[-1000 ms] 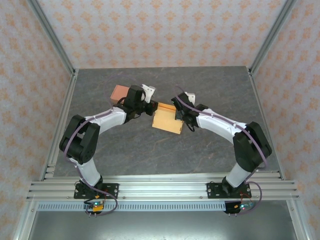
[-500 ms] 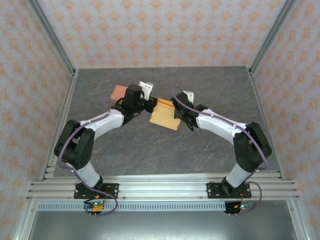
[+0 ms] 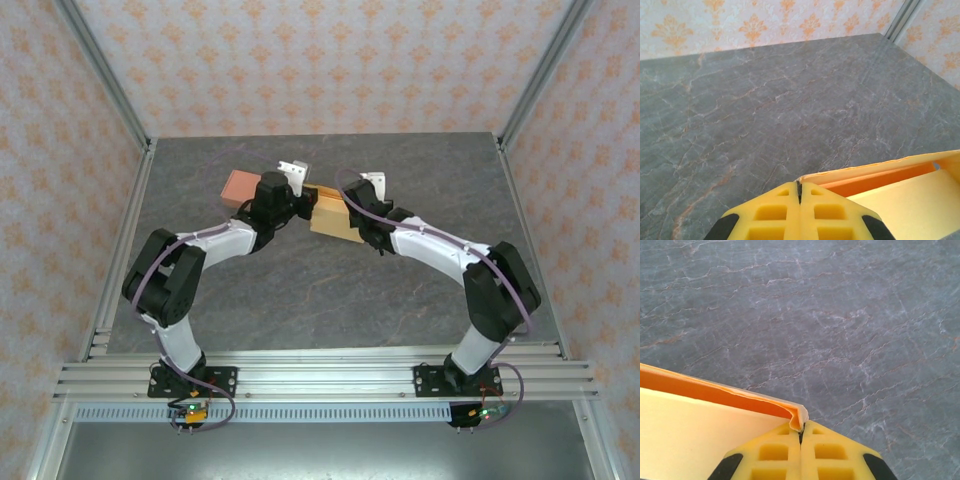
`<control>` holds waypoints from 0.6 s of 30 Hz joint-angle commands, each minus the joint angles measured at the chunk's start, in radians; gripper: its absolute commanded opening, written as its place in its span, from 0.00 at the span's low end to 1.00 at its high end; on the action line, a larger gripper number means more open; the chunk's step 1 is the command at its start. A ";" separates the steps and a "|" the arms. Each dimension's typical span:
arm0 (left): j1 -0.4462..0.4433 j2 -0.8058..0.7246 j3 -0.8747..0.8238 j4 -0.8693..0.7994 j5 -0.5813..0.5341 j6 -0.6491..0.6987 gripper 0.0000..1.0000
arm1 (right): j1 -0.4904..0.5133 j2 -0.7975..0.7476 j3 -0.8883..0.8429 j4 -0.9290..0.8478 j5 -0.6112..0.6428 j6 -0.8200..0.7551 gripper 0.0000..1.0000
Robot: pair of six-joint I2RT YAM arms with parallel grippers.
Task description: Fold the paper box
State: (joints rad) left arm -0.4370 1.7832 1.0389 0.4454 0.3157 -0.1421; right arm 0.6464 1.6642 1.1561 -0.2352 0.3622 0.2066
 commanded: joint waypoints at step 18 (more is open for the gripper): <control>-0.045 0.022 0.043 0.010 0.036 -0.145 0.00 | -0.045 -0.040 -0.052 0.085 -0.116 0.108 0.00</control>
State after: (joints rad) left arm -0.4576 1.8336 1.0359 0.5220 0.3012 -0.2317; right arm 0.5919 1.6497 1.1133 -0.1825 0.2966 0.2890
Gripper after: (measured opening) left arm 0.044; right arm 0.044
